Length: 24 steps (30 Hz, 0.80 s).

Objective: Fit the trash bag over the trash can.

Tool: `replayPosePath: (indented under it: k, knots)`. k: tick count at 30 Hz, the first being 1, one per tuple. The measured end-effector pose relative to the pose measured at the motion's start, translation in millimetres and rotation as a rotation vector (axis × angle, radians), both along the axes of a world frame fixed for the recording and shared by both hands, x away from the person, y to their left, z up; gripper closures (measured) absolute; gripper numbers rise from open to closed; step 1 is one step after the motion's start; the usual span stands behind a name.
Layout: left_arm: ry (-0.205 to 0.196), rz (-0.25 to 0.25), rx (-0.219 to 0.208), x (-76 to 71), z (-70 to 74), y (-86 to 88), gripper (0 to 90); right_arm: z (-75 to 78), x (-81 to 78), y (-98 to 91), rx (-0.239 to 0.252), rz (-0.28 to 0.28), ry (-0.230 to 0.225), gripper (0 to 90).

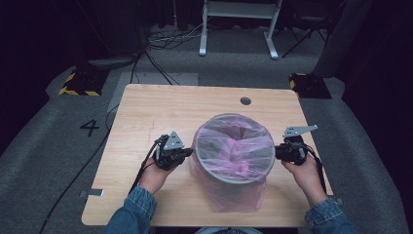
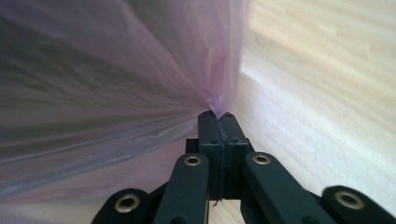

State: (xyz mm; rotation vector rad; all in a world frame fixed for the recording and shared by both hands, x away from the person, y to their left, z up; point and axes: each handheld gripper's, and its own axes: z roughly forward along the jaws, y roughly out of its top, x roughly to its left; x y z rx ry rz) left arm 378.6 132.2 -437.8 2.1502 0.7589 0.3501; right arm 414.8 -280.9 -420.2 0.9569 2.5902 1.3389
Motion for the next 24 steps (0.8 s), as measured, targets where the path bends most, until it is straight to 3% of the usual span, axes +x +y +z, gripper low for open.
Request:
replayPosePath:
  k: [2, 6, 8, 11, 14, 17, 20, 23, 24]
  knots:
    - [0.015, -0.006, -0.015, 1.1, -4.8, 0.1, 90.0, -0.3, 1.1, 3.3, -0.027, 0.004, 0.013, 90.0]
    - [0.003, -0.012, -0.004, -2.7, -3.0, -0.6, 89.9, -19.6, 6.4, 5.8, -0.121, 0.003, 0.127, 90.0]
    - [-0.002, -0.01, 0.024, -4.9, -2.4, -0.2, 90.0, -27.6, 3.8, 2.1, -0.144, 0.002, 0.164, 90.0]
    - [0.001, 0.007, 0.061, -4.9, -6.0, 4.0, 90.0, -32.6, -5.4, -11.5, -0.146, -0.008, 0.188, 90.0]
    - [0.036, -0.002, 0.059, -4.4, -14.2, 7.5, 90.0, -40.5, -15.4, -23.1, -0.124, 0.001, 0.23, 90.0]
    - [0.054, -0.012, 0.102, -10.7, -21.9, 8.4, 90.0, -43.3, -31.0, -29.3, -0.137, 0.025, 0.237, 90.0]
    - [0.087, -0.025, 0.099, -14.9, -26.0, 13.2, 90.0, -44.9, -44.7, -34.3, -0.131, 0.046, 0.25, 90.0]
    - [0.093, -0.045, 0.07, -20.7, -24.9, 18.6, 89.1, -42.2, -54.3, -34.9, -0.152, 0.072, 0.243, 88.9]
    - [0.068, -0.052, 0.032, -24.1, -21.9, 21.5, 79.2, -39.4, -56.5, -34.8, -0.156, 0.078, 0.224, 79.1]
